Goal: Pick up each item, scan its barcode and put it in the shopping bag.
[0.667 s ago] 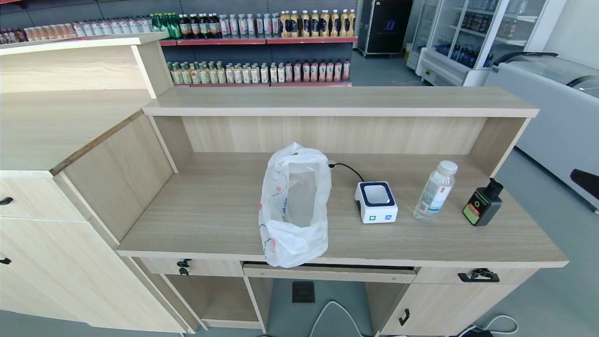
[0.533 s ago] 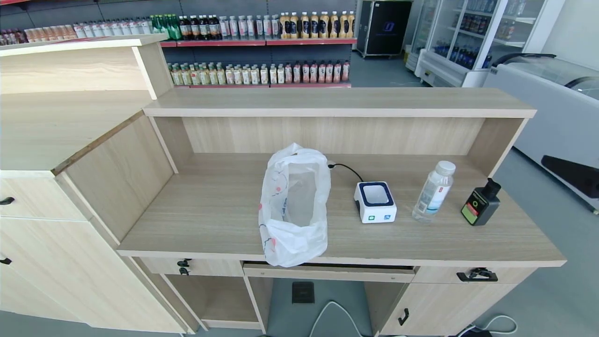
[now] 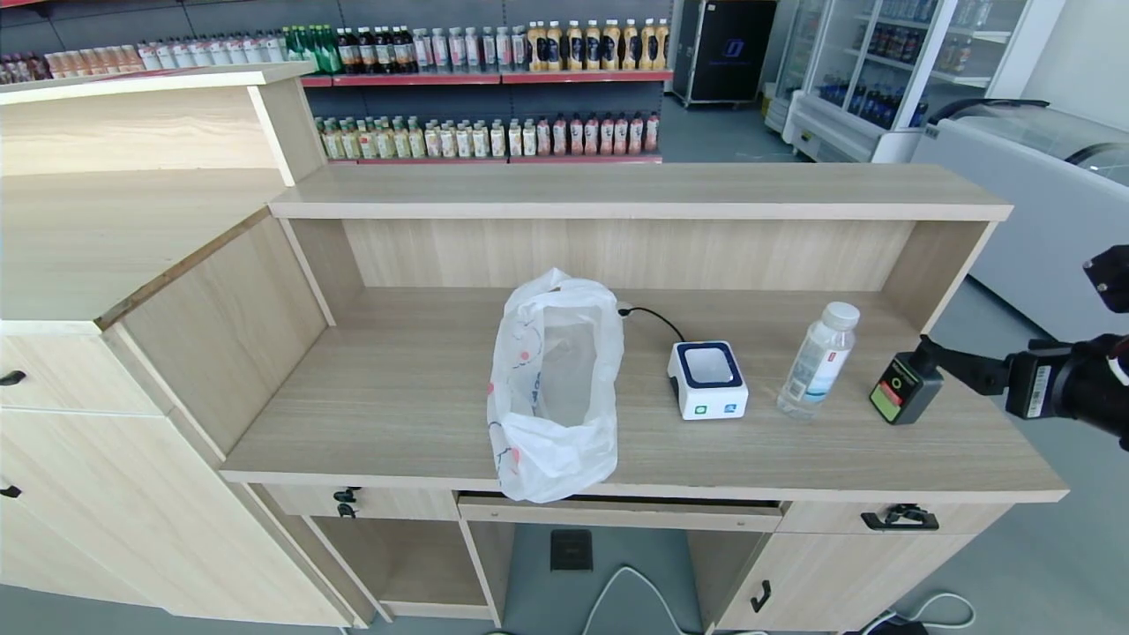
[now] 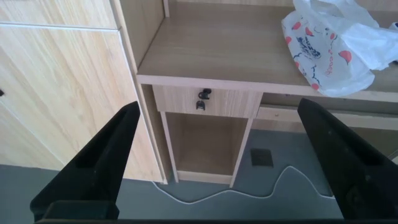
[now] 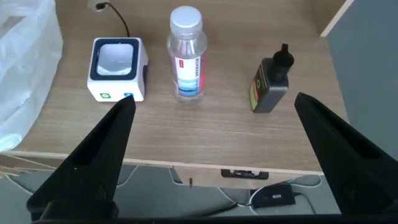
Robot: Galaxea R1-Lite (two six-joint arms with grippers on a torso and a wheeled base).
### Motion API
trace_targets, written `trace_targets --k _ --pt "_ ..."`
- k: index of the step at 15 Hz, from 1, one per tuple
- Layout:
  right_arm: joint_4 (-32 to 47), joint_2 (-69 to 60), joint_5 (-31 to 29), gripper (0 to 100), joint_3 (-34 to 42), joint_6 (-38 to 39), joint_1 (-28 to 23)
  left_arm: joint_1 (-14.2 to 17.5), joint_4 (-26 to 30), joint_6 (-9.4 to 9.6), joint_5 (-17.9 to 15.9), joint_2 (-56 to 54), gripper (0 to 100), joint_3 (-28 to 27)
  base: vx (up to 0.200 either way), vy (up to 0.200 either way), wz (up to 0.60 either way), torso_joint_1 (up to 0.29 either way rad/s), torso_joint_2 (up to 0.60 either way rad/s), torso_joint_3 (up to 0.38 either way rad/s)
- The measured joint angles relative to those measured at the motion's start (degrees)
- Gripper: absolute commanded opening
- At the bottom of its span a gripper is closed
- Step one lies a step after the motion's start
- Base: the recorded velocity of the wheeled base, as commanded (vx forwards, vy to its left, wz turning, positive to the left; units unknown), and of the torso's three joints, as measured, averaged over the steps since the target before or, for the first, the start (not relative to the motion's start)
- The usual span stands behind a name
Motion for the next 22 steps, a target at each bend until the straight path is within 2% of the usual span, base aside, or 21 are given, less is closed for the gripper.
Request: trace_targets --k 2,5,13,18,22 --pt "-6.73 3.89 0.02 100 1.77 -1.23 -2.83 0.00 0.00 -0.02 0.00 0.02 100 0.00 0.000 0.000 0.00 0.000 0.00 0.000" --pt "-12.32 10.23 0.09 100 2.43 -2.24 -5.10 0.00 0.00 0.00 0.00 0.00 100 0.00 0.000 0.000 0.00 0.000 0.00 0.000" --pt "-14.51 22.38 0.02 100 -5.00 -4.86 -5.84 0.00 0.00 -0.02 0.00 0.00 100 0.00 0.000 0.000 0.00 0.000 0.00 0.000" --pt "-19.02 28.39 0.33 100 -6.10 -4.86 -4.85 0.02 0.00 0.00 0.00 0.00 100 0.00 0.000 0.000 0.00 0.000 0.00 0.000" --pt "-22.37 33.02 3.56 100 -7.00 -4.84 -3.35 0.00 0.00 -0.02 0.00 0.02 100 0.00 0.000 0.000 0.00 0.000 0.00 0.000"
